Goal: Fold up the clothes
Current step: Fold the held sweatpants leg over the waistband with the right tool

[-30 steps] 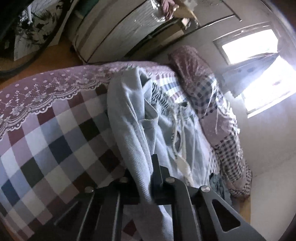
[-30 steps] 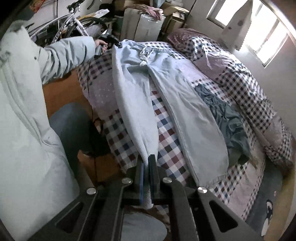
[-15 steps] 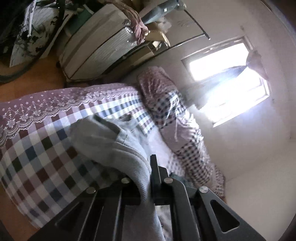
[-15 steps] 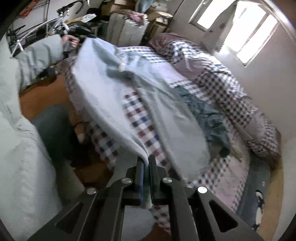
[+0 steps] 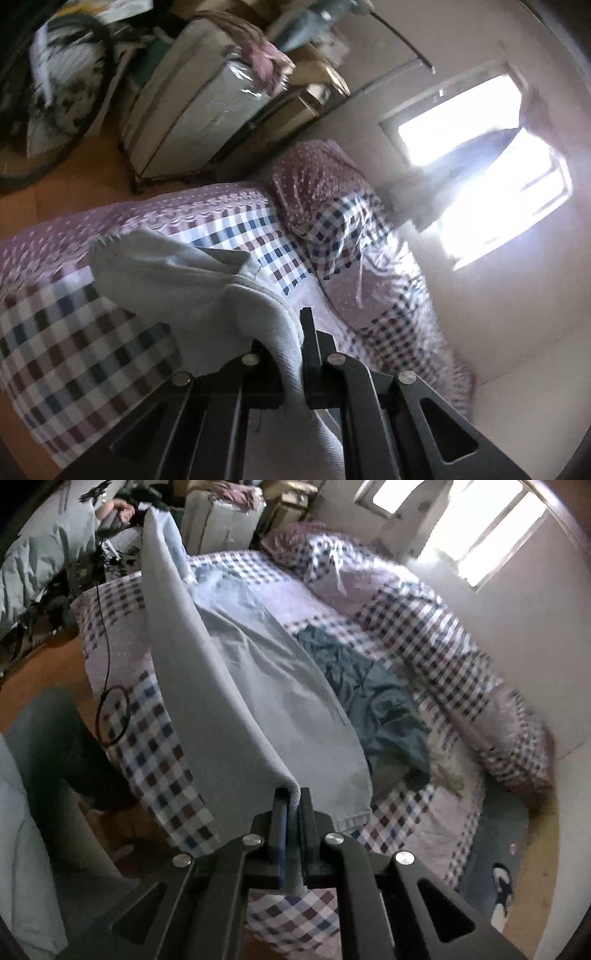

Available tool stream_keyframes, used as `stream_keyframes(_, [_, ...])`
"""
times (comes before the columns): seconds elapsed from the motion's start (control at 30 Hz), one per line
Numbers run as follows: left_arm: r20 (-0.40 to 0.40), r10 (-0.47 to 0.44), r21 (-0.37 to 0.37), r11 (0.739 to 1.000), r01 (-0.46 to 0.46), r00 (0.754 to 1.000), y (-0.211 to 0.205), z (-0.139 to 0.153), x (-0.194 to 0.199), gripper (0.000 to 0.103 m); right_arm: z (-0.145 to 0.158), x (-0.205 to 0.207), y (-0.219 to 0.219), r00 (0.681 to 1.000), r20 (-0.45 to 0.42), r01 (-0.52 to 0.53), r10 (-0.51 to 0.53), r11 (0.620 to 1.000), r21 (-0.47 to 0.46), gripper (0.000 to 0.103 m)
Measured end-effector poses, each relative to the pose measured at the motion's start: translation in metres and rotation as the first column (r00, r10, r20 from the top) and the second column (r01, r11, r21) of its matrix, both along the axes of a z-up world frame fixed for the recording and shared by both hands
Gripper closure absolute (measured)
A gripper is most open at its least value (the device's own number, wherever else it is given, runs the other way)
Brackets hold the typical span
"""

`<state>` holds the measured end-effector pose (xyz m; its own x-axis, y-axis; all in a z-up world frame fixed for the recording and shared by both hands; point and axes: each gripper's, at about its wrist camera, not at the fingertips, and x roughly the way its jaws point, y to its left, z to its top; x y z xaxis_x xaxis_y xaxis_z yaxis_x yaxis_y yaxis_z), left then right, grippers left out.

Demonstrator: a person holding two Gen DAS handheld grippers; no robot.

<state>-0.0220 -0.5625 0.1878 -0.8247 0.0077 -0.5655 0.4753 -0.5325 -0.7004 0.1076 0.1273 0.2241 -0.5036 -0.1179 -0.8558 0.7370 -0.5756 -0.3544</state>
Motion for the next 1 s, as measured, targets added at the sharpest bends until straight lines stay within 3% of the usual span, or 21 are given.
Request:
stream_keyframes(0.27, [0.197, -0.062, -0.162, 0.982, 0.095, 0.978, 0.061, -0.021, -0.149, 0.097, -0.068, -0.135, 0.040, 0.984, 0.128, 0.126, -0.126, 0.992, 0.004, 0.099])
stream_keyframes(0.43, [0.322, -0.061, -0.221, 0.966, 0.137, 0.945, 0.089, -0.070, -0.226, 0.097, -0.103, -0.212, 0.059, 0.959, 0.187, 0.211, -0.212, 0.977, 0.027, 0.100])
stream_keyframes(0.57, [0.385, -0.060, -0.246, 0.955, 0.165, 0.921, 0.106, -0.114, -0.266, 0.097, -0.147, -0.269, 0.069, 0.929, 0.243, 0.271, -0.278, 0.960, 0.064, 0.100])
stream_keyframes(0.77, [0.435, -0.073, -0.258, 0.945, 0.202, 0.897, 0.114, -0.162, -0.301, 0.096, -0.192, -0.306, 0.094, 0.895, 0.171, 0.386, -0.413, 0.907, 0.170, 0.103])
stream_keyframes(0.83, [0.439, -0.112, -0.251, 0.937, 0.241, 0.891, 0.118, -0.177, -0.307, 0.095, -0.199, -0.305, 0.105, 0.886, 0.211, 0.389, -0.412, 0.910, 0.141, 0.103])
stream_keyframes(0.9, [0.466, -0.174, -0.216, 0.928, 0.302, 0.867, 0.120, -0.196, -0.311, 0.090, -0.201, -0.299, 0.113, 0.874, 0.223, 0.420, -0.432, 0.902, 0.100, 0.103])
stream_keyframes(0.97, [0.448, -0.223, -0.176, 0.928, 0.330, 0.866, 0.121, -0.204, -0.305, 0.086, -0.192, -0.291, 0.130, 0.838, 0.268, 0.504, -0.476, 0.863, -0.044, 0.099])
stream_keyframes(1.0, [0.434, -0.244, -0.158, 0.927, 0.340, 0.867, 0.122, -0.207, -0.302, 0.075, -0.188, -0.284, 0.140, 0.823, 0.304, 0.535, -0.480, 0.834, -0.134, 0.098])
